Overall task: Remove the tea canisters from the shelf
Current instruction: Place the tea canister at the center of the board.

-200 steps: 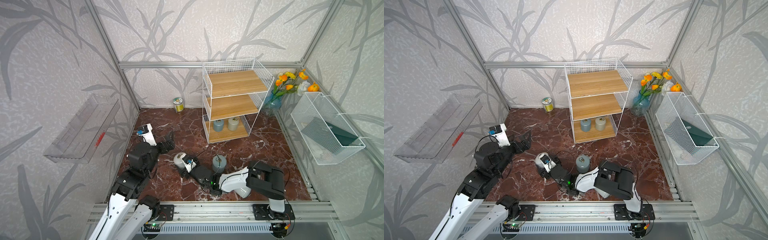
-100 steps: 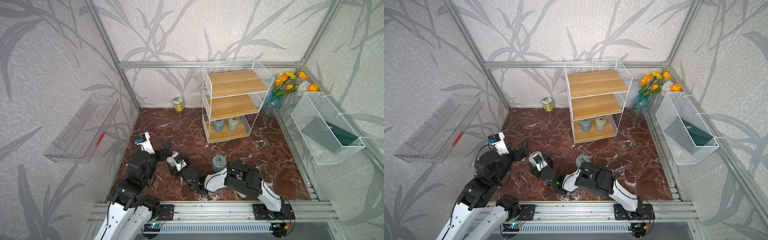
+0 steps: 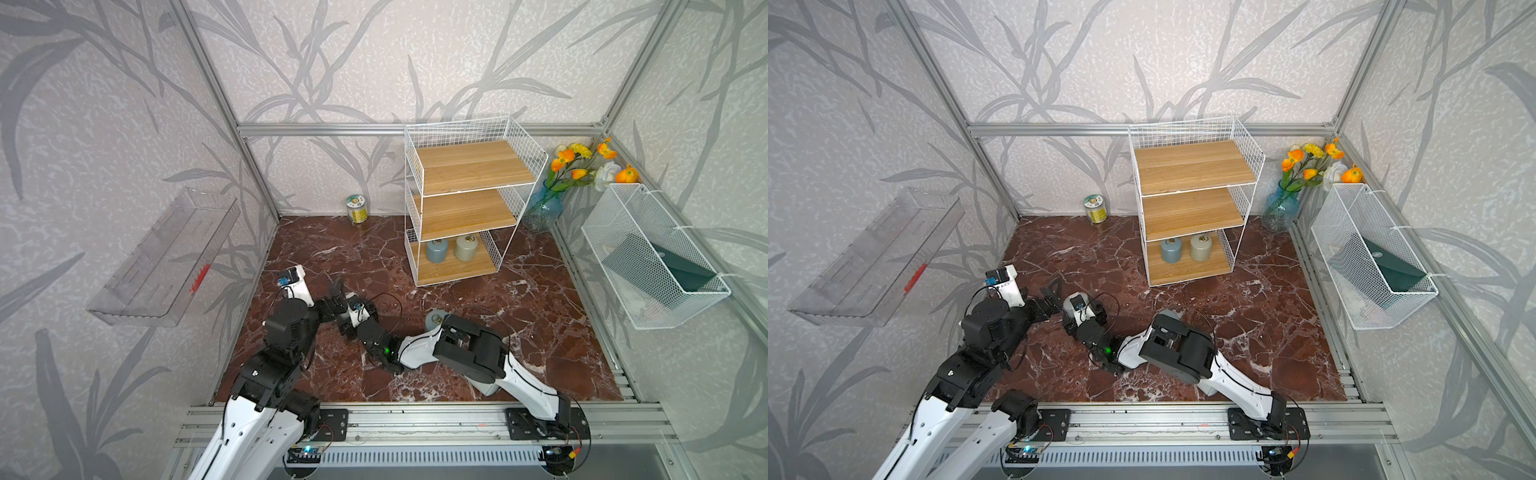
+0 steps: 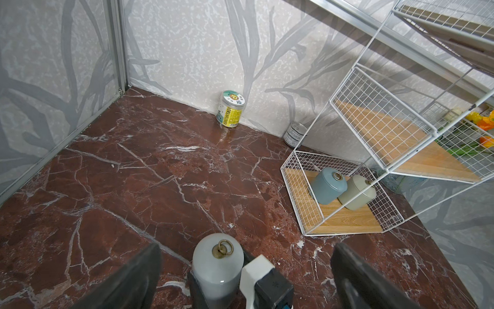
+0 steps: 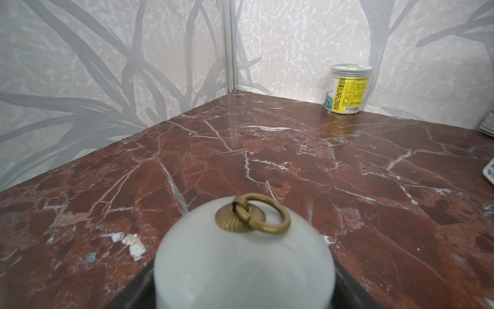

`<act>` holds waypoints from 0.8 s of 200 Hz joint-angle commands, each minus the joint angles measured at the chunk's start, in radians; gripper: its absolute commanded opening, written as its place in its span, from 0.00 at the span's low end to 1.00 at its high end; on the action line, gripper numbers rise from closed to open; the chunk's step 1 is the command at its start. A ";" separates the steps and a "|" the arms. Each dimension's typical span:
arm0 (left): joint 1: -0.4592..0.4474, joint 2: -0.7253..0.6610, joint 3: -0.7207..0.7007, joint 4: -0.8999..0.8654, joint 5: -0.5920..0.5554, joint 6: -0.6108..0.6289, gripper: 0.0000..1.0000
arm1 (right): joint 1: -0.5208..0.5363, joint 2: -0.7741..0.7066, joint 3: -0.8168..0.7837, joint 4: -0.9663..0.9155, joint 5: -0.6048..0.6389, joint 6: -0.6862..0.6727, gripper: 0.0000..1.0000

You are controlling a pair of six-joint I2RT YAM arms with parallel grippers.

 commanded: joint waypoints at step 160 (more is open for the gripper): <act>0.001 -0.050 -0.055 0.031 0.011 -0.071 1.00 | 0.117 -0.159 -0.151 -0.034 0.141 -0.132 0.96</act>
